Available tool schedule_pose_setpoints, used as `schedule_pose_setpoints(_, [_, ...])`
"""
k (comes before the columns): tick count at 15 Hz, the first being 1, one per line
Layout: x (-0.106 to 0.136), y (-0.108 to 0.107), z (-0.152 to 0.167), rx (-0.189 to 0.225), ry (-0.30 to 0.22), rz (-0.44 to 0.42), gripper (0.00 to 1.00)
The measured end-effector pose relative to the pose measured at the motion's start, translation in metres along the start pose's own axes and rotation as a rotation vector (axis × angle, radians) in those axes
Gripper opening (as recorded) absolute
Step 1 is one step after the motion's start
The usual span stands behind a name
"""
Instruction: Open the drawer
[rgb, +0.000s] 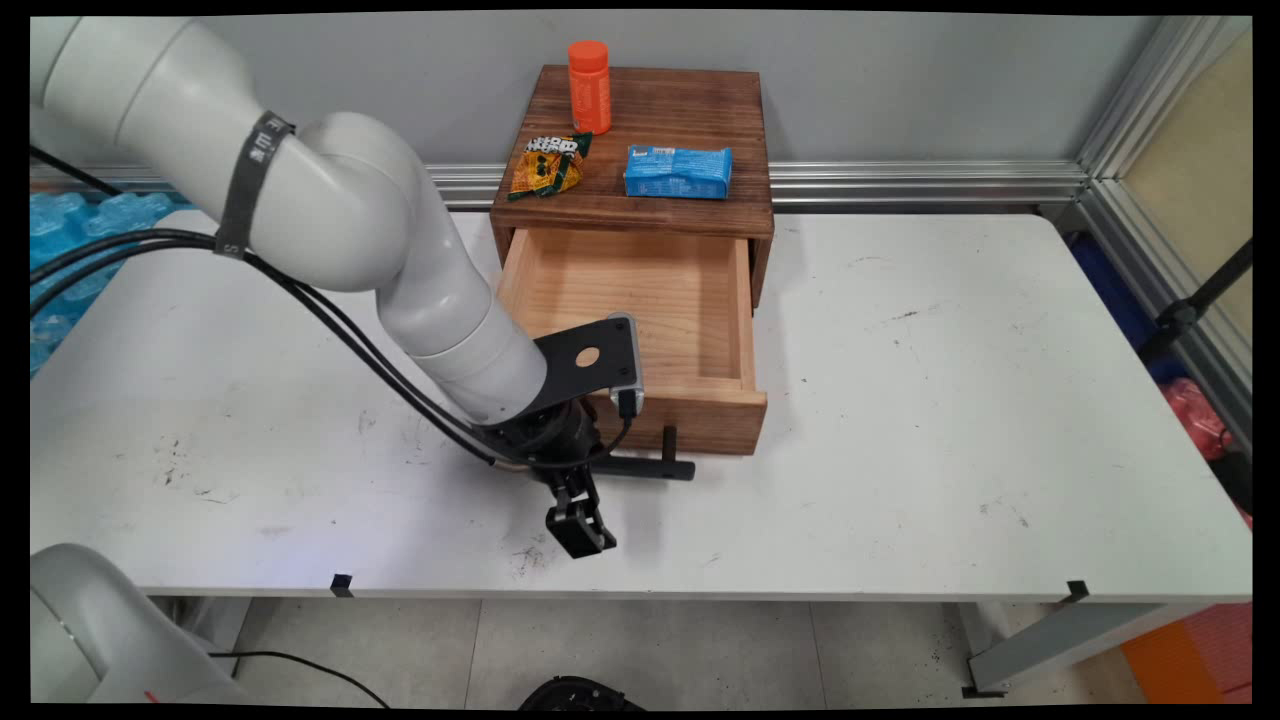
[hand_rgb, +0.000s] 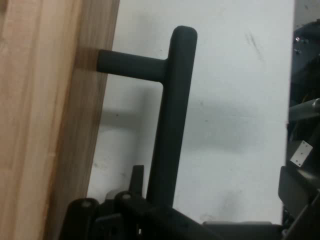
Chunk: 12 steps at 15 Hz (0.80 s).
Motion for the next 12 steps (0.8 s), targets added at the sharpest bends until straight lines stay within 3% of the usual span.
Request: schedule_pose_setpoints(12, [-0.002,0.025,-0.010,-0.032,-0.001,0.012,1.00])
